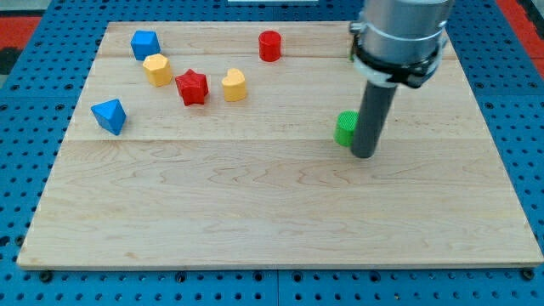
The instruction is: Move the green circle vertically to the bottom side of the green star
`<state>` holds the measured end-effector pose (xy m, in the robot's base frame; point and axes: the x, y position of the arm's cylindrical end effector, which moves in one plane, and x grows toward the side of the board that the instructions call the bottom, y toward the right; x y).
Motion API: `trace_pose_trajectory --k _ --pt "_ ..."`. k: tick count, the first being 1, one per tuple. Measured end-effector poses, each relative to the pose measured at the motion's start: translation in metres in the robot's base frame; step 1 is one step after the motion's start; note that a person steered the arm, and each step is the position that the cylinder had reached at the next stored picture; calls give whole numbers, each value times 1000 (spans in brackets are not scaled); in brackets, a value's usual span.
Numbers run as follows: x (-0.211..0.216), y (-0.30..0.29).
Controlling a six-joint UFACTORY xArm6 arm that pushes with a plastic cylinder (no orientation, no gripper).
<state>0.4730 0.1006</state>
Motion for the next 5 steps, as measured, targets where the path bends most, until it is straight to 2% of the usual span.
trace_pose_trajectory --k 1,2,3,5 --pt "-6 -38" --pt "-24 -33" --pt "-39 11" --pt "-52 -18"
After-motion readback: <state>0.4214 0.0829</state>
